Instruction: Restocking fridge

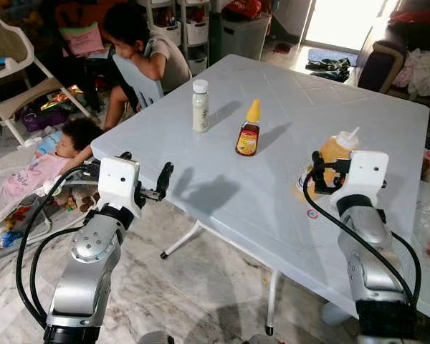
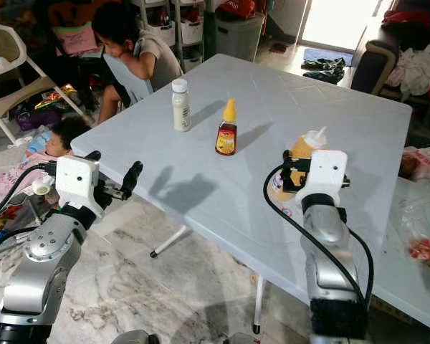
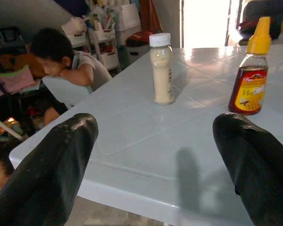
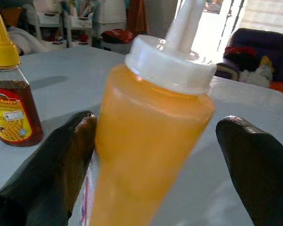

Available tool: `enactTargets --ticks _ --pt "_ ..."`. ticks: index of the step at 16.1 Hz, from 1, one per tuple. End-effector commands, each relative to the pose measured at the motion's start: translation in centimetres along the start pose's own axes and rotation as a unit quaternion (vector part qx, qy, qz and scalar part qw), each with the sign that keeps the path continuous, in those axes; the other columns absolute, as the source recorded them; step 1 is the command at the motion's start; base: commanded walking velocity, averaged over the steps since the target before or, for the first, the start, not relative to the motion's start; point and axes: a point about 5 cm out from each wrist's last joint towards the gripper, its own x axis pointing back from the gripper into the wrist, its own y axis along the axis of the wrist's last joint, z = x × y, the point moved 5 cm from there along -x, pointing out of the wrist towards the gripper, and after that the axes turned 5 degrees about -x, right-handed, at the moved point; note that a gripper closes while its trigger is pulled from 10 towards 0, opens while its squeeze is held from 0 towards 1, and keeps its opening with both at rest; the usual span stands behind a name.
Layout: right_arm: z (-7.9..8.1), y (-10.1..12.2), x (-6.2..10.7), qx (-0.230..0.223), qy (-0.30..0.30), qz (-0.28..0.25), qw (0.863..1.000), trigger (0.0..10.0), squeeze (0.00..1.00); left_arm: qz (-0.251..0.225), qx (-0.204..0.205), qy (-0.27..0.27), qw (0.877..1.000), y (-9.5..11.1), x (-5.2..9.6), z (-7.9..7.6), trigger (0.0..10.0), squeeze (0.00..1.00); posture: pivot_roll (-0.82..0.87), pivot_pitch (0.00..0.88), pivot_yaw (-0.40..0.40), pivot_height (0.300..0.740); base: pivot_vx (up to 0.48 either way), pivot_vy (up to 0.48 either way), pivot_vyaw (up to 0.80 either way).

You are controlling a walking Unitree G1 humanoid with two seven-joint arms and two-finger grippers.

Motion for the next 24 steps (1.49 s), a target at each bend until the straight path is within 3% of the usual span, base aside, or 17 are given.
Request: enactTargets --ticks 1,2,3,4,9,10,11,15,16,17,20,22,23,24 --pt "0.3 -0.1 -0.5 0.002 0.018 0.001 1.000 10.0 0.00 -0.002 -0.008 0.004 1.000 0.4 0.1 0.2 10.0 0.00 0.01 0.022 -0.018 0.740 0.000 0.000 0.00" --pt "0.4 -0.2 -0.6 0.001 0.024 0.002 1.000 10.0 0.00 -0.002 -0.009 0.006 1.000 0.4 0.1 0.3 10.0 0.00 0.01 0.022 -0.018 0.740 0.000 0.000 0.00" --pt "0.5 -0.4 -0.8 -0.001 0.033 0.003 0.999 4.0 0.00 -0.001 -0.009 0.008 1.000 0.3 0.1 0.4 10.0 0.00 0.01 0.022 -0.020 0.740 0.000 0.000 0.00" --pt "0.6 -0.5 -1.1 -0.003 0.039 0.004 0.999 0.0 0.00 0.000 -0.010 0.011 1.000 0.3 0.2 0.5 10.0 0.00 0.02 0.023 -0.021 0.740 0.000 0.000 0.00" --pt "1.0 0.2 -2.0 0.014 0.055 -0.017 0.998 0.5 0.00 0.001 -0.015 0.023 1.000 0.2 0.3 0.8 10.0 0.00 0.02 0.023 -0.026 0.740 0.000 0.000 0.00" --pt "1.0 0.5 -2.1 0.025 0.058 -0.025 0.998 1.6 0.00 0.002 -0.016 0.027 1.000 0.2 0.3 1.0 10.0 0.00 0.02 0.022 -0.027 0.740 0.000 0.000 0.00" --pt "1.1 0.8 -2.1 0.040 0.060 -0.035 0.997 10.0 0.00 0.002 -0.017 0.031 0.999 0.1 0.3 1.1 10.0 0.00 0.02 0.021 -0.027 0.740 0.000 0.000 0.00" --pt "0.8 1.6 -2.0 0.062 0.054 -0.057 0.995 10.0 0.00 0.001 -0.018 0.040 0.999 0.1 0.3 1.4 10.0 0.00 0.02 0.018 -0.026 0.740 0.000 0.000 0.00" --pt "0.7 1.4 -1.8 0.057 0.058 -0.056 0.995 10.0 0.89 0.001 -0.018 0.040 0.999 0.1 0.2 1.3 10.0 0.00 0.02 0.018 -0.026 0.740 0.000 0.000 0.00" --pt "0.7 1.3 -1.7 0.057 0.057 -0.057 0.995 10.0 1.00 0.001 -0.018 0.040 0.999 0.1 0.2 1.3 10.0 0.00 0.02 0.018 -0.026 0.740 0.000 0.000 0.00" --pt "0.6 0.7 -1.3 0.062 0.047 -0.050 0.996 10.0 1.00 0.001 -0.019 0.039 0.999 0.1 0.2 1.3 10.0 0.00 0.02 0.018 -0.026 0.740 0.000 0.000 0.00" --pt "0.7 0.4 -1.2 0.063 0.047 -0.048 0.996 10.0 0.28 0.001 -0.019 0.038 0.999 0.1 0.1 1.2 10.0 0.00 0.02 0.018 -0.026 0.740 0.000 0.000 0.00" --pt "0.7 0.4 -1.2 0.063 0.047 -0.048 0.996 10.0 0.16 0.000 -0.019 0.039 0.999 0.1 0.1 1.3 10.0 0.00 0.02 0.017 -0.026 0.740 0.000 0.000 0.00" --pt "0.7 0.5 -1.1 0.063 0.047 -0.049 0.996 10.0 0.16 0.000 -0.020 0.038 0.999 0.1 0.1 1.2 10.0 0.00 0.02 0.016 -0.025 0.740 0.000 0.000 0.00"
